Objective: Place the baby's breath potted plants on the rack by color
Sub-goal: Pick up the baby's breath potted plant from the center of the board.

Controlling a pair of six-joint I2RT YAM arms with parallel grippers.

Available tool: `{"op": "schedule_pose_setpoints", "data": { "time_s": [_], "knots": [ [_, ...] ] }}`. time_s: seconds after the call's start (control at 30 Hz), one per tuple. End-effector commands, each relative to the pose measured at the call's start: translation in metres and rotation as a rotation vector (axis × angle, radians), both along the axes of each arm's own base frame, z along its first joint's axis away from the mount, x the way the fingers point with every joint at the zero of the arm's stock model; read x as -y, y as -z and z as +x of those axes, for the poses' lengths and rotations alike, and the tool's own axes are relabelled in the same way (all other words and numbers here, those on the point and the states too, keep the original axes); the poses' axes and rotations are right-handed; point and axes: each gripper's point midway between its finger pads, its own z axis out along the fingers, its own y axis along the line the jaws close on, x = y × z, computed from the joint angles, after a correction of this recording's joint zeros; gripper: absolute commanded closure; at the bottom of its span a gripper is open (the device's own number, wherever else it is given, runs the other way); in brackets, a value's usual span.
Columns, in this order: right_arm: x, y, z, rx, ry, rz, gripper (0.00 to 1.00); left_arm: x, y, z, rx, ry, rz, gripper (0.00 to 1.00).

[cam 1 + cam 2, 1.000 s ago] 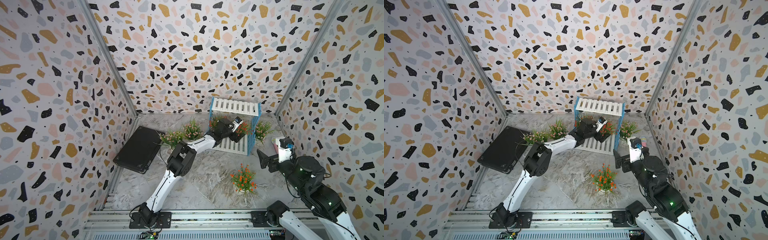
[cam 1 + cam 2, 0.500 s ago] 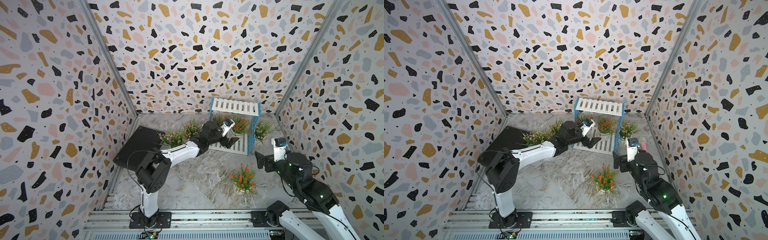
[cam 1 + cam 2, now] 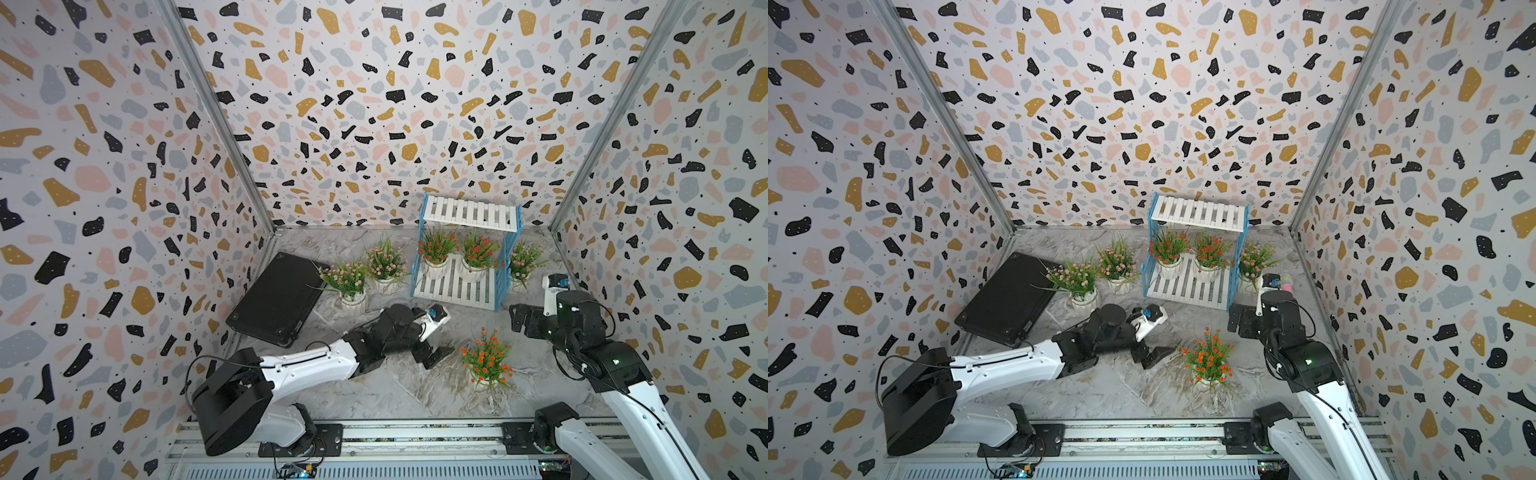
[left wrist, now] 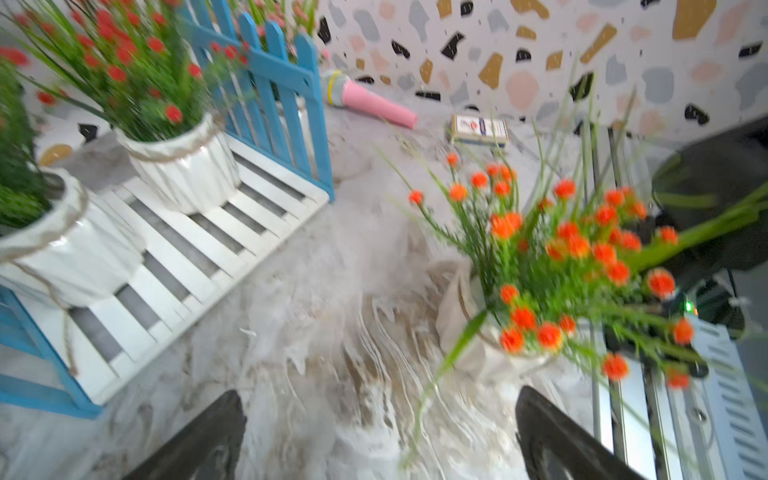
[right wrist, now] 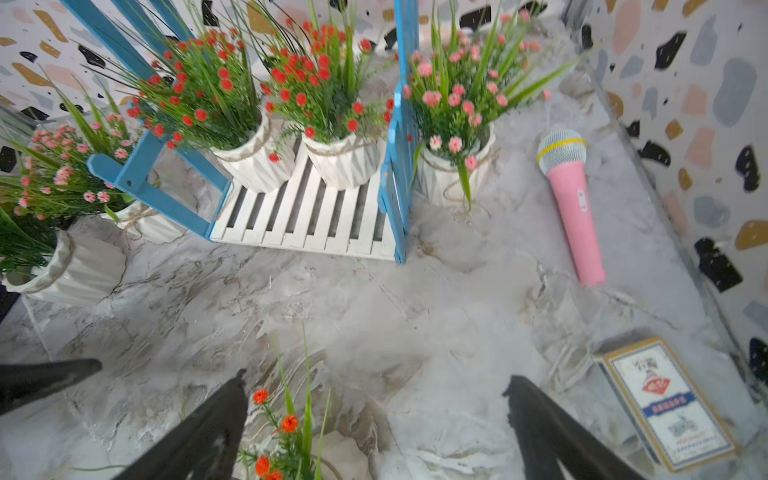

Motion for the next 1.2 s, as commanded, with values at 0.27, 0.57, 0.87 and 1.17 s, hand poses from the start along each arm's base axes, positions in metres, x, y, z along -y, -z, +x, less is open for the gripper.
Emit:
{"op": "schedule_pose_setpoints", "data": {
  "time_s": [0.27, 0.57, 0.87, 1.17],
  "knots": [
    [0.006, 0.041, -0.033, -0.179, 0.113, 0.122, 0.0, 0.032, 0.045, -0.046, 0.077, 0.105, 0.001, 0.01],
    [0.008, 0.078, -0.039, -0.271, 0.218, 0.191, 0.01, 0.067, 0.052, -0.032, 0.114, 0.112, -0.086, 0.01],
    [0.012, 0.084, -0.041, -0.282, 0.257, 0.203, 0.0, 0.094, 0.046, -0.043, 0.091, 0.223, -0.162, 0.01],
    [0.014, 0.085, -0.044, -0.269, 0.27, 0.227, 0.0, 0.116, 0.045, -0.053, 0.047, 0.307, -0.214, 0.01]
  ]
}}
